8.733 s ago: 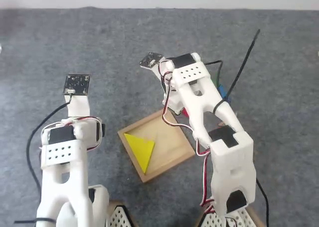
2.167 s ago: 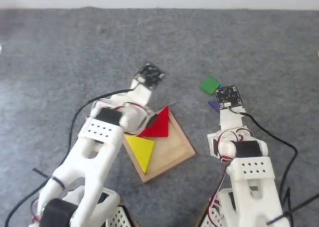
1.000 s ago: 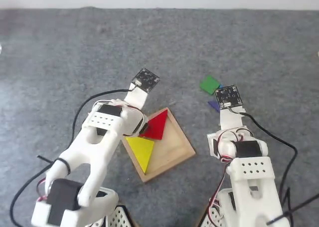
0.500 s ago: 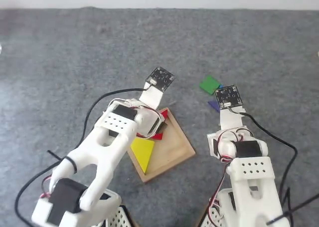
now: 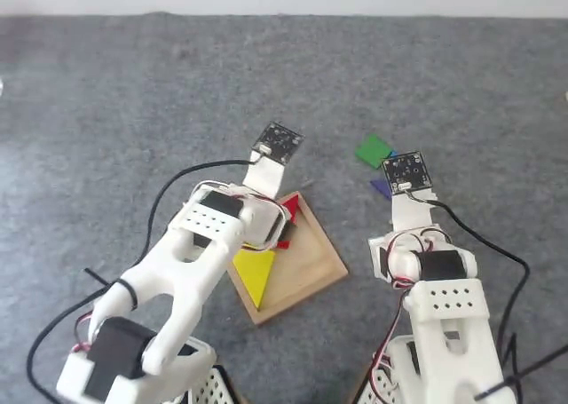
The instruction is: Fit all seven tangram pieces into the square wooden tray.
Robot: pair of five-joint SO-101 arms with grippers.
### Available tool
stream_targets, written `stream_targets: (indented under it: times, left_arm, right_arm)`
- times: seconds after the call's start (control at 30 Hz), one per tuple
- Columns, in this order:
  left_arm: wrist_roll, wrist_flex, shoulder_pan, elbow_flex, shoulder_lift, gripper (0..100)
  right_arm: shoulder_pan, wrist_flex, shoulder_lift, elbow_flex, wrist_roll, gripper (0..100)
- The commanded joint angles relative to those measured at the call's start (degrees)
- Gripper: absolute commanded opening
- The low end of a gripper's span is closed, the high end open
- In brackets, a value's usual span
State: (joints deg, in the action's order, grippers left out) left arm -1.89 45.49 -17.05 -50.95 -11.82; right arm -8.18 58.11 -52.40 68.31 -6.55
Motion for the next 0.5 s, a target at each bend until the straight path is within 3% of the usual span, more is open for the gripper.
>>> stream_targets:
  times: [0.0, 0.1, 0.47]
  left_arm:
    - [1.1, -0.8, -0.9, 2.6, 4.4, 27]
    - [1.1, 2.3, 0.4, 7.2, 7.9, 28]
    - [-2.0, 2.0, 7.3, 7.9, 8.3, 28]
  right_arm:
    - [0.1, 0.3, -1.3, -0.4, -0.6, 27.3]
    - [0.1, 0.3, -1.3, -0.3, -0.6, 27.3]
    - [0.1, 1.0, -1.3, -0.4, -0.6, 27.3]
